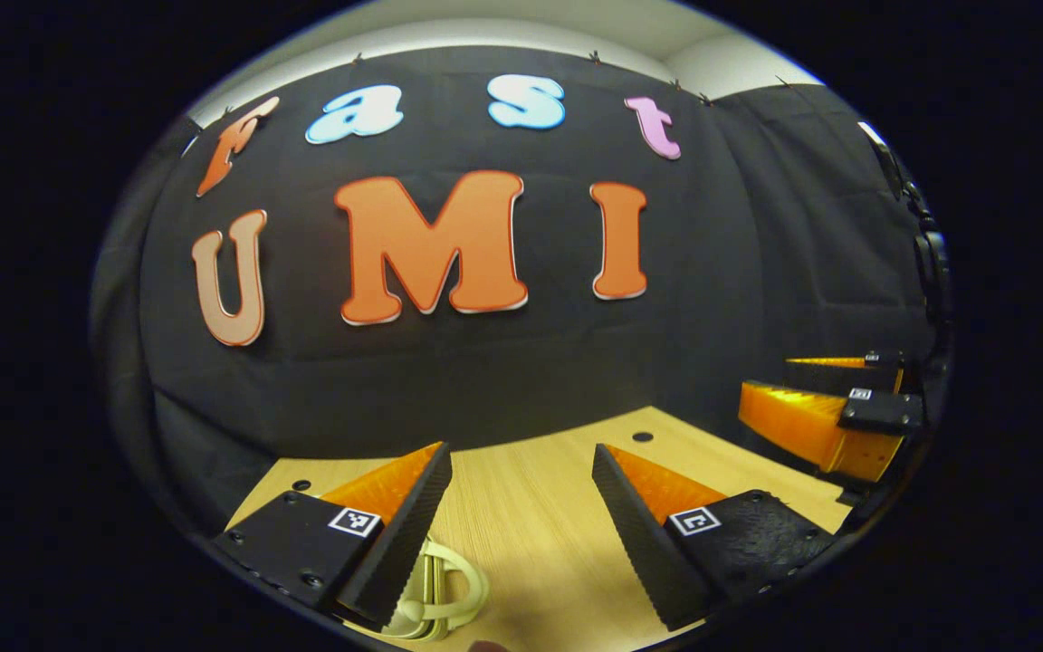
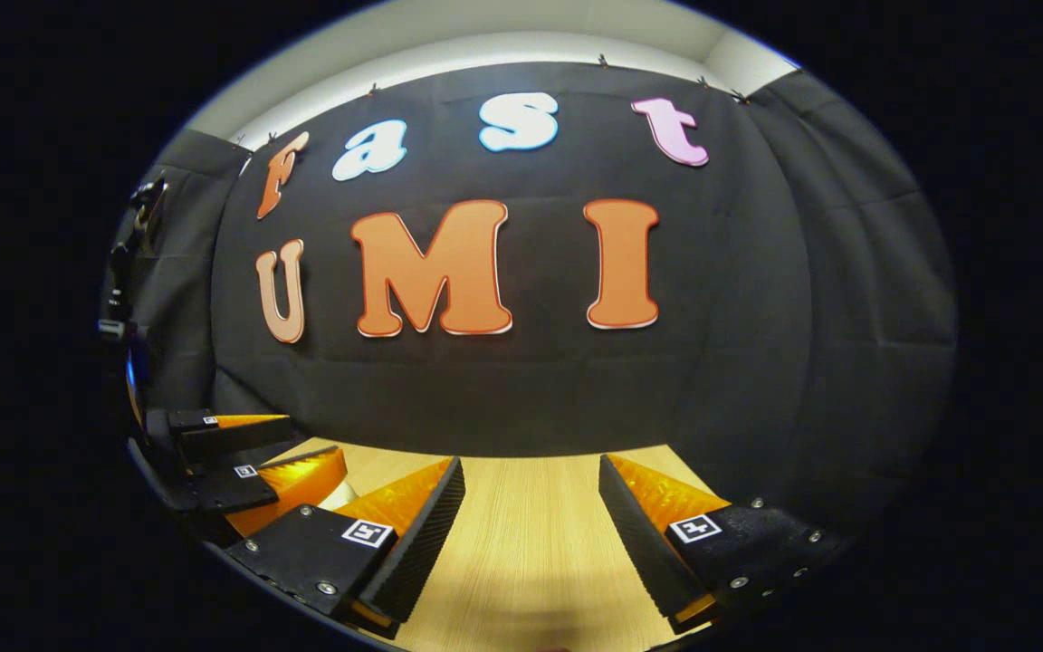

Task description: First open the suitcase, pack the skin care products into it, and then close the suitcase.

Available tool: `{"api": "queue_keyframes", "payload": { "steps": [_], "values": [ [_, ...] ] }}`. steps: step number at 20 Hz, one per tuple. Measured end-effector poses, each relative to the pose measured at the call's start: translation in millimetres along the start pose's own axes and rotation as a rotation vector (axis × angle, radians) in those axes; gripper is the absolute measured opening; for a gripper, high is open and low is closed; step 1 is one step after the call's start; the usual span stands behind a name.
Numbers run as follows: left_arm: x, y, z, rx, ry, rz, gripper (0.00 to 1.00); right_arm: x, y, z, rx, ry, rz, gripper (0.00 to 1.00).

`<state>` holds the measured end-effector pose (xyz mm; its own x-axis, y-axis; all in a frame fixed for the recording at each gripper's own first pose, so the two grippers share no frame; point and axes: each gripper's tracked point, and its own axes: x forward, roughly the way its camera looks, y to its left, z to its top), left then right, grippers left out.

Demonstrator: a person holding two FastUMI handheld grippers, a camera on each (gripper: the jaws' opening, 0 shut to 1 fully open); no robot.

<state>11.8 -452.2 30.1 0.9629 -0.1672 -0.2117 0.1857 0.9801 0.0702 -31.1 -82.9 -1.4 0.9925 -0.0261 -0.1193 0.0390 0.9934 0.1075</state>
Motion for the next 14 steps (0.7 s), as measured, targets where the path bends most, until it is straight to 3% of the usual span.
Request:
{"api": "queue_keyframes", "payload": {
  "steps": [4, 7, 8, 9, 10, 11, 14],
  "values": [
    [-5.2, 6.5, 9.4, -0.052, -0.07, 0.054, 0.99, -2.9, 13.0, 24.9, -0.031, -0.101, 0.025, 0.95],
    [-16.3, 15.4, 24.1, -0.007, -0.138, 0.126, 1.0, -3.6, 15.8, 20.3, -0.044, -0.097, 0.025, 0.95],
    [-16.7, 18.7, 27.4, 0.007, -0.15, 0.138, 1.0, -4.5, 18.3, 21.1, -0.041, -0.097, 0.03, 1.0],
    [-20.7, 19.4, 26.6, 0.011, -0.151, 0.145, 0.99, -5.4, 20.9, 22.1, -0.039, -0.105, 0.035, 0.95],
    [-22.7, 19.1, 26.5, 0.01, -0.151, 0.142, 1.0, -5.7, 23.9, 22.9, -0.038, -0.114, 0.042, 1.0],
    [-24.2, 21.3, 25.0, 0.01, -0.144, 0.151, 1.0, -5.9, 26.3, 22.7, -0.039, -0.117, 0.046, 0.95],
    [-22.6, 25.8, 14.0, 0.002, -0.117, 0.17, 1.0, -7.5, 34.7, 19.1, -0.047, -0.115, 0.063, 0.95]
  ]
}}
